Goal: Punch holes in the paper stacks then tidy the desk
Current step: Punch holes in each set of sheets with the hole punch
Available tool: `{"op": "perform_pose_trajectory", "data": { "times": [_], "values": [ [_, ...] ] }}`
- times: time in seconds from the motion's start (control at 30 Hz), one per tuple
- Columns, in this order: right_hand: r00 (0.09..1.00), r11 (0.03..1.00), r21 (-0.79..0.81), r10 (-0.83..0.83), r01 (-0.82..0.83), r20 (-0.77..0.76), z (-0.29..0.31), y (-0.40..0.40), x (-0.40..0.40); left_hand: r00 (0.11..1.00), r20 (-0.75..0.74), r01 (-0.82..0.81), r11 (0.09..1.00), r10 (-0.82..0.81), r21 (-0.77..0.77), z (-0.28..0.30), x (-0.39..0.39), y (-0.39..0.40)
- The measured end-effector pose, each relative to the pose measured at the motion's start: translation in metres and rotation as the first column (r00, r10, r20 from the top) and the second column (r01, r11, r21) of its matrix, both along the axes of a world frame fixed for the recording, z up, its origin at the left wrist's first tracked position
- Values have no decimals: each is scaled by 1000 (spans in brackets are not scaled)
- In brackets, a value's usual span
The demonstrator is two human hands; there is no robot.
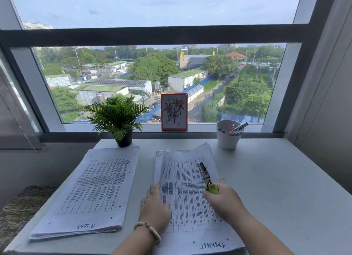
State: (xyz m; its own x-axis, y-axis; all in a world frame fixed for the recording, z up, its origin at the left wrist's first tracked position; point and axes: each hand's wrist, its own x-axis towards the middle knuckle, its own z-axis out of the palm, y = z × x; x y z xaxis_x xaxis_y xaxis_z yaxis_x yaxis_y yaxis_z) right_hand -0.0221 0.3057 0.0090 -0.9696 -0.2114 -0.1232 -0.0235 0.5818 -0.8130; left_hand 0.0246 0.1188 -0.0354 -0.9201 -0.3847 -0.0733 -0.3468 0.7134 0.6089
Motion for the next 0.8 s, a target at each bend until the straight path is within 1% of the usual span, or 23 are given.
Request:
{"op": "perform_pose_trajectory", "data": {
  "times": [0.17,0.3,0.5,0.57,0.7,0.8],
  "values": [
    [993,998,-64,-10,18,119,-2,2,-10,1000,-21,22,1000,-22,1,-4,0,-2],
    [988,997,-74,-19,31,155,1,2,-13,998,-50,28,1000,-27,12,-5,1,-4],
    [994,998,-37,-52,55,100,0,-1,-13,993,-115,16,999,-11,47,-5,3,-4],
    [997,999,5,-54,53,59,0,-2,-11,994,-105,-3,998,9,58,-5,4,-4],
    [999,994,109,3,1,-39,0,-7,-6,993,-120,-9,998,17,67,-5,5,-3],
    [999,990,142,8,-2,-41,1,-7,-6,994,-110,0,998,6,56,-3,6,-3]
  ]
}}
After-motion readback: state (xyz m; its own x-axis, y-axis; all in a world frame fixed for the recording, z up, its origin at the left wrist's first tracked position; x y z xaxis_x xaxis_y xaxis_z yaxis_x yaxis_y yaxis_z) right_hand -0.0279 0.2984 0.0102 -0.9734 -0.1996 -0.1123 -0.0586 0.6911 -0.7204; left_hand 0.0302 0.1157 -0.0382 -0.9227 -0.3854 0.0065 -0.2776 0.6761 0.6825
